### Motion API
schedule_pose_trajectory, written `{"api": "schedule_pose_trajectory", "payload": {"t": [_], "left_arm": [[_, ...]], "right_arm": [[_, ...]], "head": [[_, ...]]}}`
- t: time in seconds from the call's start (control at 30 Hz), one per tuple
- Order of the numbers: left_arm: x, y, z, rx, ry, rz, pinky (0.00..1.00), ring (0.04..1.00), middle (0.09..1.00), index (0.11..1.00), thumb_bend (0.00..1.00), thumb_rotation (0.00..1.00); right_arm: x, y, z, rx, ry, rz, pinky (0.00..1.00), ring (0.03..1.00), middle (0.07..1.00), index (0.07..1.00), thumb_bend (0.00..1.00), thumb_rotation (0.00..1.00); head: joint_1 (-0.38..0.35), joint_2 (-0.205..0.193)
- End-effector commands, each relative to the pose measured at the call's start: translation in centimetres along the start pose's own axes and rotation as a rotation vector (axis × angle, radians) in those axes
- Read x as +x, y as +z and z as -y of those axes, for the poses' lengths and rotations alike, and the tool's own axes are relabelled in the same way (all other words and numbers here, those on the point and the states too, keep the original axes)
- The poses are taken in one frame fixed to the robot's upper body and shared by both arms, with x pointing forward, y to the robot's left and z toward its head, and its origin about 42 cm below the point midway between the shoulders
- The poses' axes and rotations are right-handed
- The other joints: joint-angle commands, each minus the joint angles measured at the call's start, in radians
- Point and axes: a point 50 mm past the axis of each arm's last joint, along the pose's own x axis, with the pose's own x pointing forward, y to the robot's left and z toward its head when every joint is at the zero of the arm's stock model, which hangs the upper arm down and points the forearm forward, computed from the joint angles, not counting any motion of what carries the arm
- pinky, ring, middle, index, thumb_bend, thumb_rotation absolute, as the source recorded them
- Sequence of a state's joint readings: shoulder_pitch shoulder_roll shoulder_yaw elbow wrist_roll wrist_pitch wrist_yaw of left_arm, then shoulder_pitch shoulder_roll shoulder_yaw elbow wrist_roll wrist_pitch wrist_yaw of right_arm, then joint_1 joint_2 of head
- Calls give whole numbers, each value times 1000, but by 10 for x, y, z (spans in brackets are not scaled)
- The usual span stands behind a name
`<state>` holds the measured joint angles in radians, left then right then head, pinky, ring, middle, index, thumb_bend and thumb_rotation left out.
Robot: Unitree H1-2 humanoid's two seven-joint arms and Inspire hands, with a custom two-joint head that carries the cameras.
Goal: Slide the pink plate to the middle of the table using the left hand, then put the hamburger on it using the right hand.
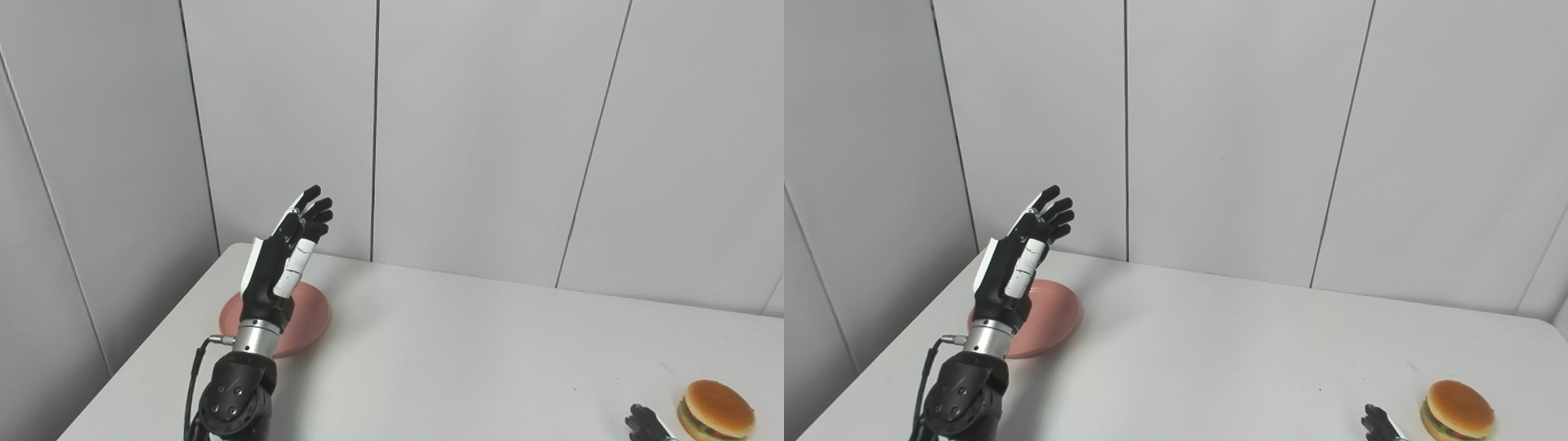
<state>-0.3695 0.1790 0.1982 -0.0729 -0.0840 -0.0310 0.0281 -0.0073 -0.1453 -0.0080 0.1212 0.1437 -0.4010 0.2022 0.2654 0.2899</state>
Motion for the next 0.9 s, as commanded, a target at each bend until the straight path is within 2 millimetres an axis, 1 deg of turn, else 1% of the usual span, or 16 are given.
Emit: {"api": "schedule_pose_trajectory", "payload": {"t": [0.0,0.17,0.23,0.27,0.33,0.4,0.53,0.6,0.67,0.8,0.87], "left_arm": [[42,32,-14,41,27,154,826,826,838,821,956,787],[63,23,-46,87,61,166,844,830,833,824,972,778],[70,17,-61,104,71,170,854,838,838,817,975,779],[73,15,-65,108,74,172,855,838,839,813,973,776],[79,6,-80,142,91,158,853,841,838,817,965,783],[83,-3,-95,173,108,143,845,833,826,817,922,788],[87,-19,-119,199,136,103,858,844,836,823,862,793],[89,-28,-130,190,163,70,859,848,841,821,843,765],[88,-38,-141,176,191,37,862,852,842,818,836,759],[84,-56,-157,135,232,-23,866,860,844,824,863,768],[79,-66,-162,106,251,-58,865,869,845,820,918,759]], "right_arm": [[2,-44,15,17,-55,-248,945,916,922,872,908,1000],[2,-44,14,13,-54,-246,938,913,920,869,889,1000],[2,-44,14,9,-53,-246,929,908,915,865,894,1000],[2,-44,14,8,-53,-246,925,906,911,862,899,1000],[2,-44,14,10,-53,-248,926,906,912,865,905,1000],[2,-44,13,11,-54,-251,924,905,914,868,902,1000],[0,-44,14,13,-51,-251,928,910,918,874,898,1000],[0,-43,14,15,-51,-251,932,911,916,871,892,1000],[0,-43,14,11,-52,-251,932,909,916,872,898,1000],[-1,-42,14,15,-50,-250,930,909,918,875,891,1000],[-2,-42,14,18,-48,-249,940,910,917,876,876,1000]], "head": [[-1,-2],[-7,0],[-7,0],[-7,0],[-6,-1],[-8,0],[-9,4],[-10,4],[-10,7],[-12,11],[-14,12]]}}
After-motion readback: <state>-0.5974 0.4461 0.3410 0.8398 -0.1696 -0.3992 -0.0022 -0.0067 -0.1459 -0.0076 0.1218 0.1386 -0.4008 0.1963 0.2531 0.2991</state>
